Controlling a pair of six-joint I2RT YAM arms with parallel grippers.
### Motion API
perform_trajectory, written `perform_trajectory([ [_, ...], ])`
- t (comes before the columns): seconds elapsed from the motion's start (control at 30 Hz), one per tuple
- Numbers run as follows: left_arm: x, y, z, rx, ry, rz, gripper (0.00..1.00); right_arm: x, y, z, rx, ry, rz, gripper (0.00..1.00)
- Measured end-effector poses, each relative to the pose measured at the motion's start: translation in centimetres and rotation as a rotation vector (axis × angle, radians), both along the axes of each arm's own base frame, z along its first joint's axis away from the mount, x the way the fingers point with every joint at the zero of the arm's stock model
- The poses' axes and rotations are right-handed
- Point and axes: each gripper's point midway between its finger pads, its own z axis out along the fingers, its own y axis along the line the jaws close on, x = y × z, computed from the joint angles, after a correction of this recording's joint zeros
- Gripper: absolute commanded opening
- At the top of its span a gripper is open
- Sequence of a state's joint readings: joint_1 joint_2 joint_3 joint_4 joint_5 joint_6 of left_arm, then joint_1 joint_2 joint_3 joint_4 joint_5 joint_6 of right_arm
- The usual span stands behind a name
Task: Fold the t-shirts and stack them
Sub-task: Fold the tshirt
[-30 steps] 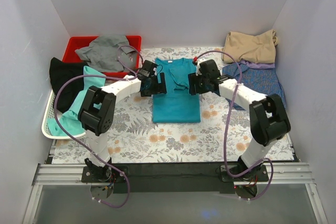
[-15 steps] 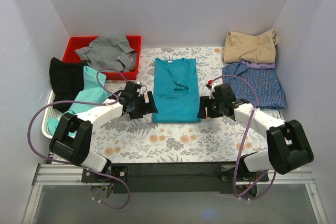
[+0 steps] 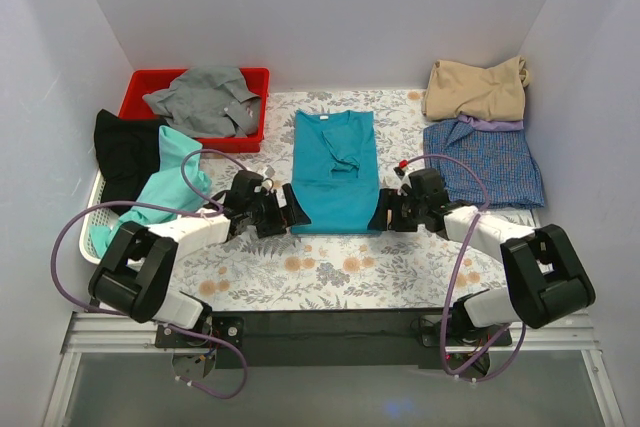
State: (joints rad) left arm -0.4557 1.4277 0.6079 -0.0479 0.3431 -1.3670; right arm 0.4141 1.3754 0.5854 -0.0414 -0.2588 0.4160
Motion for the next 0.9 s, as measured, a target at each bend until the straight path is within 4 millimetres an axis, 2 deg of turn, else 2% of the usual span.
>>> perform_trajectory([
  [0.27,0.6,-2.0,0.2,-0.105,-0.025,-0.054,0.86,1.6,1.7,0.1,0.088,-0.023,-0.005,0.70],
  [0.37,0.8,-2.4,0.1,-0.123,-0.027,-0.064,0.77,2.0,2.3,0.0,0.116,-0.025,-0.004,0.61],
  [0.4,0.9,-2.5,0.0,-0.127,-0.026,-0.065,0.74,2.1,2.5,0.0,0.125,-0.022,-0.004,0.51],
  [0.5,0.8,-2.6,-0.4,-0.134,-0.020,-0.063,0.52,2.1,2.5,-0.6,0.130,0.000,-0.016,0.32],
  [0.53,0.7,-2.5,-0.6,-0.133,-0.016,-0.062,0.34,2.1,2.5,-0.7,0.129,0.004,-0.020,0.20],
  [0.6,0.3,-2.2,-1.3,-0.121,0.002,-0.054,0.20,1.8,2.3,-1.1,0.125,0.019,-0.024,0.06],
  [0.67,-0.3,-1.9,-2.1,-0.107,0.028,-0.053,0.10,1.4,2.3,-1.3,0.129,0.032,-0.025,0.01],
  [0.77,-0.5,-1.8,-2.3,-0.102,0.038,-0.054,0.01,1.1,2.4,-1.3,0.139,0.035,-0.018,0.01],
  [0.9,-0.9,-1.6,-2.3,-0.095,0.047,-0.055,0.00,-0.2,2.2,-1.2,0.156,0.042,-0.001,0.01],
])
